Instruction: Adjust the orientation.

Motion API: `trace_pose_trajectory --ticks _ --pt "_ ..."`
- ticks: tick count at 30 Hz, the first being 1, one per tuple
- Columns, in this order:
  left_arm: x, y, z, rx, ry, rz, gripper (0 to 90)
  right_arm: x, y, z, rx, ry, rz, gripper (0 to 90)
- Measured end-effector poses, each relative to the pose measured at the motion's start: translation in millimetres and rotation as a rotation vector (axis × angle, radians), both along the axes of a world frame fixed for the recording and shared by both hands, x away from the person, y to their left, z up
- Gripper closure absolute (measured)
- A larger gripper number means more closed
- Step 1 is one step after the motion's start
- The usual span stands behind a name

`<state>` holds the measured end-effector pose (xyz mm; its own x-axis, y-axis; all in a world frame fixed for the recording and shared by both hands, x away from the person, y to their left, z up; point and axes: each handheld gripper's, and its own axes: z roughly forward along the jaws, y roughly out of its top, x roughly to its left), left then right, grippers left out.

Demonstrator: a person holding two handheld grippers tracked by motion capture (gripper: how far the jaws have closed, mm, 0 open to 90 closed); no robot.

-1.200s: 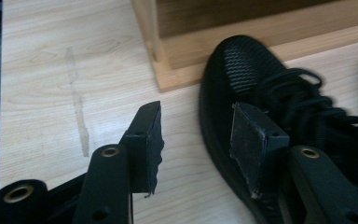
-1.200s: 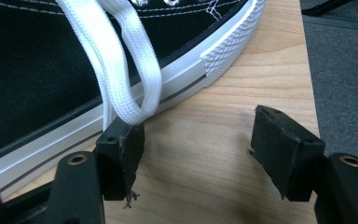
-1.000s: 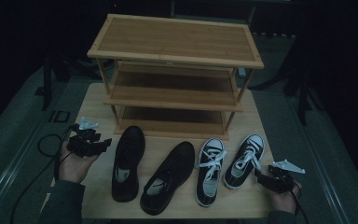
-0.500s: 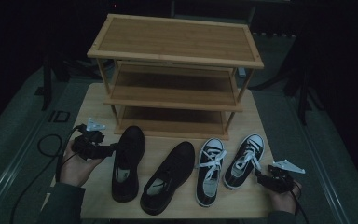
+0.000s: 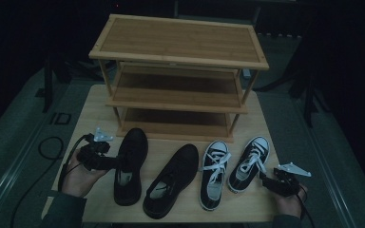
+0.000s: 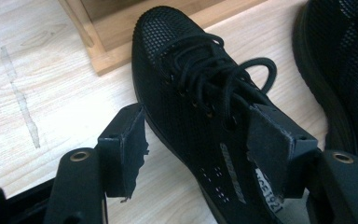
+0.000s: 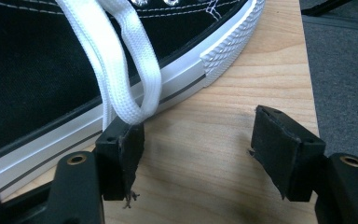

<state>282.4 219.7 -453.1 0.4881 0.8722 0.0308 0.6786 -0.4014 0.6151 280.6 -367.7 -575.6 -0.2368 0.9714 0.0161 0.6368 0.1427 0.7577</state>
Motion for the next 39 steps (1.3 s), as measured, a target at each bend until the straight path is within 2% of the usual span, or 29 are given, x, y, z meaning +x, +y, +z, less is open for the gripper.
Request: trace_pose_trajectory --ticks 6,9,14,17,19,20,24,26,28,29,30,32,34,39 --pt "-6.8 -1.9 4.3 0.001 -0.011 -0.007 37.5 0.0 0.0 0.0 0.0 0.0 -0.001 34.1" --pt "-7.0 -3.5 4.5 -0.006 -0.004 -0.011 37.8 0.0 0.0 0.0 0.0 0.0 -0.001 34.1" --pt "-1.3 -6.0 -7.9 0.009 0.053 0.004 42.7 0.0 0.0 0.0 0.0 0.0 -0.001 34.1" --pt "2.1 -8.7 -15.9 0.035 0.078 0.009 46.2 0.0 0.0 0.0 0.0 0.0 -0.001 34.0" --pt "5.3 -10.2 -20.9 0.036 0.103 0.008 47.9 0.0 0.0 0.0 0.0 0.0 -0.001 34.0" --pt "6.9 -11.0 -22.6 0.043 0.117 0.003 52.0 0.0 0.0 0.0 0.0 0.0 -0.001 34.0" --pt "13.9 -13.8 -28.6 0.071 0.16 0.021 54.8 0.0 0.0 0.0 0.0 0.001 -0.001 34.0" --pt "15.9 -14.7 -29.2 0.076 0.169 0.007 60.0 0.0 0.0 0.0 0.0 0.0 -0.001 34.0" --pt "17.2 -17.3 -28.0 0.093 0.177 -0.023 70.4 0.1 0.0 0.0 0.0 0.0 -0.001 34.0" --pt "17.2 -17.3 -28.0 0.093 0.177 -0.023 74.5 0.1 0.0 0.0 0.0 0.0 -0.001 34.0" --pt "17.6 -18.9 -26.6 0.108 0.168 -0.031 74.5 0.1 -0.1 0.0 0.0 0.0 -0.001 34.0" --pt "19.5 -19.4 -24.0 0.138 0.154 -0.03 80.8 0.0 0.0 0.0 0.001 0.0 -0.001 34.0" --pt "23.5 -17.1 -22.1 0.149 0.146 -0.031 82.7 0.1 -0.1 0.0 0.0 0.0 0.0 33.9" --pt "34.2 -5.3 -18.6 0.15 0.113 -0.032 85.0 0.1 -0.1 0.0 0.0 0.0 -0.001 34.0"
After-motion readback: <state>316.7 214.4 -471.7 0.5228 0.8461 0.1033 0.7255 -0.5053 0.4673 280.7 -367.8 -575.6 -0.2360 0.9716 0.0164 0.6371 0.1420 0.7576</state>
